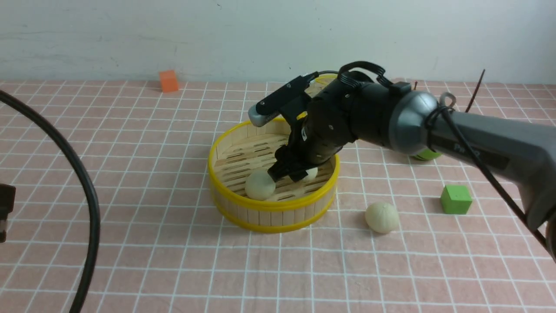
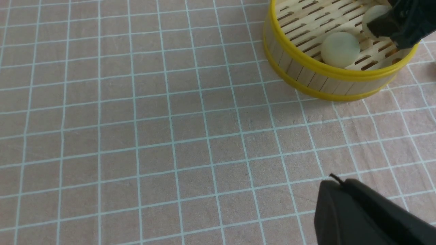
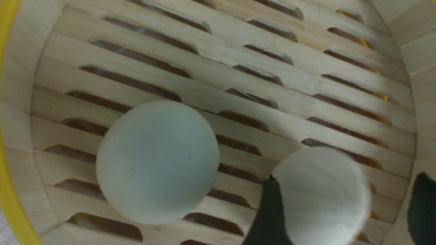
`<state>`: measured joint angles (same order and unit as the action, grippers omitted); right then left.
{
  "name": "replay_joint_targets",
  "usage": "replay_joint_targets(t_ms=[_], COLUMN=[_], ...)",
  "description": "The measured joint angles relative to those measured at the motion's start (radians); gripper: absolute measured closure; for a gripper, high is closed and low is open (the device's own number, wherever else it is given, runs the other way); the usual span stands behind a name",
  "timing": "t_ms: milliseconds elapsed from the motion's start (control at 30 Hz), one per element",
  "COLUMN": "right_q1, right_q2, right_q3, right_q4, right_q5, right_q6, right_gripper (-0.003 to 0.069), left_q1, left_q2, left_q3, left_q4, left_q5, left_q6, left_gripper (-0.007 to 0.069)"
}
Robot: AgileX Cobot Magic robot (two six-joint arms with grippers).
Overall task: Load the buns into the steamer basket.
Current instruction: Use the right arm to put the steamed stuffed bun into the steamer, then use the right arm to grab a steamed stuffed bun
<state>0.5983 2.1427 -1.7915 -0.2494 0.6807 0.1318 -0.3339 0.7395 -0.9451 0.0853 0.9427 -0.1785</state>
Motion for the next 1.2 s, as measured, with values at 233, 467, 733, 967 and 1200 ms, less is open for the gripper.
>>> replay_joint_targets(t_ms=[233,467,733,967,1200], right_q1=[0.0,-0.077,-0.216,-0.217,-0.217], right_q2=[-0.068,-0.101,-0.056,-0.046,-0.004], right_q3=[-0.099,-0.117,0.031,0.127,0.13], right_q4=[-0.035,-0.026,0.169,0.2,0.211], right_q5=[0.242,0.483,0.486,0.313,0.319], right_q6=[-0.004,-0.007,-0.044,-0.047,-0.101], right_gripper=[0.0052,0.0139,0.0204,0.0207,0.0333], left_q1=[0.0,0.0,0.0,0.0,0.0], left_q2=[0.0,0.0,0.0,0.006,0.032], left_q3=[0.0,0.0,0.0,0.0,0.0], left_q4=[0.001,0.001,0.001,0.001,-0.003], left_q5=[0.0,0.0,0.0,-0.011,-0.014], left_q6=[0.0,0.0,0.0,0.0,0.0], left_gripper=[0.0638,0.0638,0.0638,0.0637,0.0635])
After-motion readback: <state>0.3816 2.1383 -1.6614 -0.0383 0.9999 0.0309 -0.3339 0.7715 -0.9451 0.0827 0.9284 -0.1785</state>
